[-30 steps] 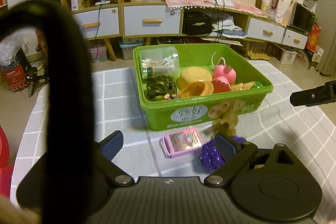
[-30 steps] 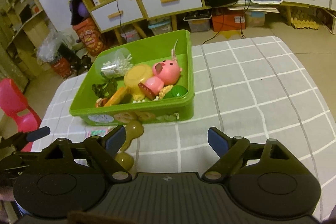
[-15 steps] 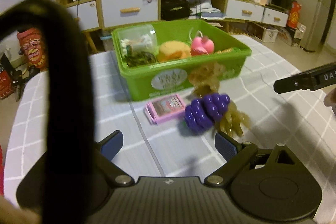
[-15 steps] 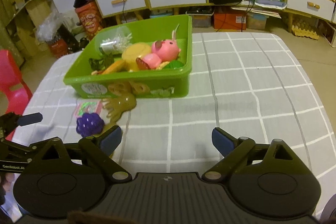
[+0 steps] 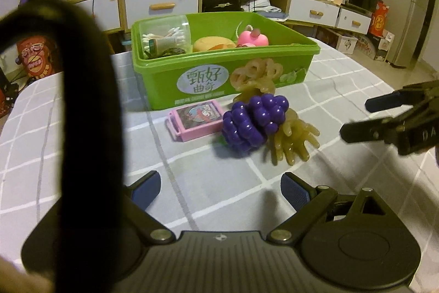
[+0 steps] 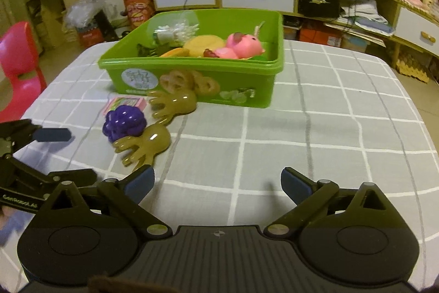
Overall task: Organize rigid objects
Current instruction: 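Withdraw both tools from the bin toward the grapes and octopus toys, then grasp the brown octopus toy with the right tool while the left grasps the purple grapes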
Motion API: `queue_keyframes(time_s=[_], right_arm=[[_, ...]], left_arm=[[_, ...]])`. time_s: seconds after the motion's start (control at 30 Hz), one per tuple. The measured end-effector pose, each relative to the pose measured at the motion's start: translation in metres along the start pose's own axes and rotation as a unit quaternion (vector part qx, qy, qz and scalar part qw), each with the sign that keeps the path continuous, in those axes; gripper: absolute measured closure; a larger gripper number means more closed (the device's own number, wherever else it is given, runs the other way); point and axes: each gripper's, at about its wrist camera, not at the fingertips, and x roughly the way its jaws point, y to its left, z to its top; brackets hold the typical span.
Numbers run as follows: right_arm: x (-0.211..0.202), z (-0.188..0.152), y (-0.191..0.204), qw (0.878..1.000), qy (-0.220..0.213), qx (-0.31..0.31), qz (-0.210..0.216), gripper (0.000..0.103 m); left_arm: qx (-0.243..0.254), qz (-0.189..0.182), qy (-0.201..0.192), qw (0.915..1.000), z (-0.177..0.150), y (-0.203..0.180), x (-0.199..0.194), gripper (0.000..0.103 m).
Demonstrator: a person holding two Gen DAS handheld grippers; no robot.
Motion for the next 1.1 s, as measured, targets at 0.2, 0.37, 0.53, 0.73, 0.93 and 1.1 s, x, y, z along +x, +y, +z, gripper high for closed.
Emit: queue_keyframes(time_s=[0.2, 0.37, 0.53, 0.73, 0.93, 1.1], right_arm=[[0.003, -0.004, 0.013, 0.999, -0.012, -0.025, 0.034, 0.004], [0.013, -0.005, 0.027, 0.997, -0.018, -0.053, 0.055, 0.005], [0.025, -0.003, 0.047, 0.994, -0.022, -0.085, 0.066, 0.008], [0.04, 0.002, 0.065, 0.992, -0.023, -0.114, 0.054, 0.028], [0.036, 0.004, 0.057, 0.992, -0.024, -0.113, 0.055, 0.04], [0.032, 0.003, 0.039, 0.994, -0.021, -0.101, 0.042, 0.04]], left_arm=[[-0.016, -0.008, -0.009, 0.9998, 0.007, 0.006, 0.002, 0.033], [-0.024, 0.0, -0.011, 0.9997, 0.008, 0.015, 0.001, 0.033], [-0.026, 0.011, -0.013, 0.9995, 0.007, 0.025, -0.001, 0.033], [-0.038, 0.019, -0.013, 0.999, 0.007, 0.033, -0.001, 0.033], [-0.043, 0.009, -0.016, 0.9989, 0.01, 0.029, 0.001, 0.033], [-0.036, -0.007, -0.014, 0.9992, 0.014, 0.017, 0.006, 0.033]])
